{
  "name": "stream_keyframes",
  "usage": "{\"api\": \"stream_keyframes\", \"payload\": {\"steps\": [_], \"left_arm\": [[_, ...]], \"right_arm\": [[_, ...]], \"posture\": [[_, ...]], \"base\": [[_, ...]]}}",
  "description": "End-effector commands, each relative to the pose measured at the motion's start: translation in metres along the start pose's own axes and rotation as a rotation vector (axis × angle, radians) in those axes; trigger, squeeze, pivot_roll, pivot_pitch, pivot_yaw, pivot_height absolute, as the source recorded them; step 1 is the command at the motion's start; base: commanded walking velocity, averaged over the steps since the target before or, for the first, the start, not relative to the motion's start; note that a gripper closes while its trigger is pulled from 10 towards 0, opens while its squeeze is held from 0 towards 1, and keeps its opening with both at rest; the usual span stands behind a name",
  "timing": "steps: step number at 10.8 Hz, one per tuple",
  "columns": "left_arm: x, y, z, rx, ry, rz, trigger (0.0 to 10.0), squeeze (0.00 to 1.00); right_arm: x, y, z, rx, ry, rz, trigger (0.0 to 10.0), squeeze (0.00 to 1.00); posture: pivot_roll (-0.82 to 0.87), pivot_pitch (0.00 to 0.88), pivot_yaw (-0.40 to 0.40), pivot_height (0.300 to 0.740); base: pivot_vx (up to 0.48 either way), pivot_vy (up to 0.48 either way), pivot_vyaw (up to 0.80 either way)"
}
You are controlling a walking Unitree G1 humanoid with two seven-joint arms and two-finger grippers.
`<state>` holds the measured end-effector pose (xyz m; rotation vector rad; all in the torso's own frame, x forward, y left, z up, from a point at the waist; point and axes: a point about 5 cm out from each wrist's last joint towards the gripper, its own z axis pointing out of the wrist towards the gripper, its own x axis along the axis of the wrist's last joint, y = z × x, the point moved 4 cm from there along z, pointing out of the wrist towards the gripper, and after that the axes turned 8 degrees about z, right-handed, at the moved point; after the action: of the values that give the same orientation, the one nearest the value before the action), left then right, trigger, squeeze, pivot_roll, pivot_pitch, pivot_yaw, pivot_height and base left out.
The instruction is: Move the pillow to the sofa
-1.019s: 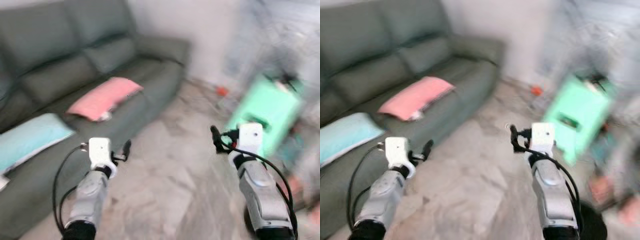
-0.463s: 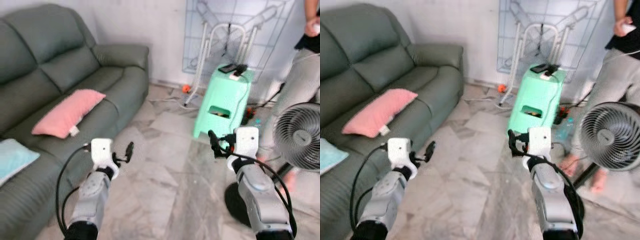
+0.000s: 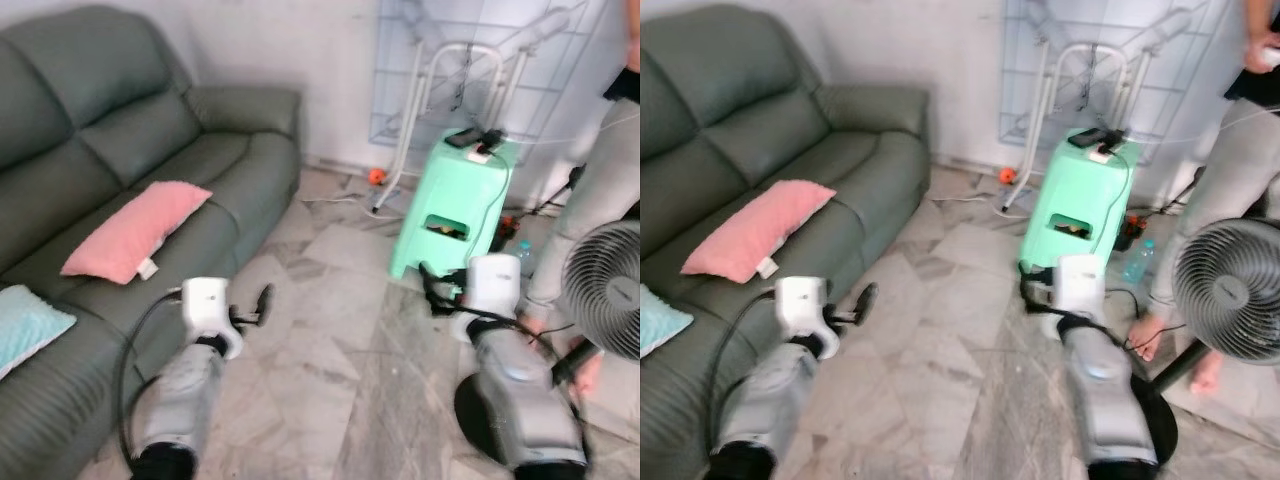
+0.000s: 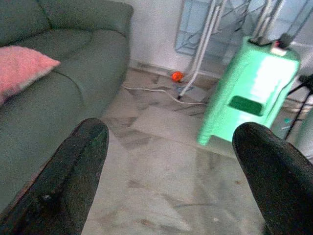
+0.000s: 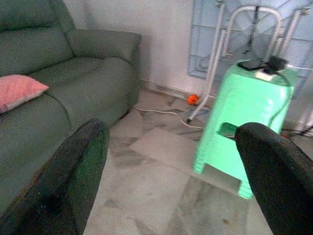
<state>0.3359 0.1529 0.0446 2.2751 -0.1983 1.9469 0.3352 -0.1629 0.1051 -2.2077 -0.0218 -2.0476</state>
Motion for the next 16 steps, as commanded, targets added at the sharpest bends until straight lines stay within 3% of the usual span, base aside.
{"api": "stream_keyframes", "payload": {"steps": [1,16], "left_arm": [[0.0069,0.0067,0.0043,-0.028,0.019,0.002,10.0,0.0],[0.0048,0.0095,0.0029,-0.038,0.011,-0.005,10.0,0.0]], "right_arm": [[0.0042,0.0075,0.0001,-0.016,0.011,-0.013,10.0,0.0],[-0.0001,0.0056,-0.0028,-0.009,-0.001,-0.012,10.0,0.0]], "posture": [[-0.28,0.0,0.034,0.74],[-0.29,0.0,0.035,0.74]], "base": [[0.458,0.0,0.0],[0.455,0.0,0.0]]}}
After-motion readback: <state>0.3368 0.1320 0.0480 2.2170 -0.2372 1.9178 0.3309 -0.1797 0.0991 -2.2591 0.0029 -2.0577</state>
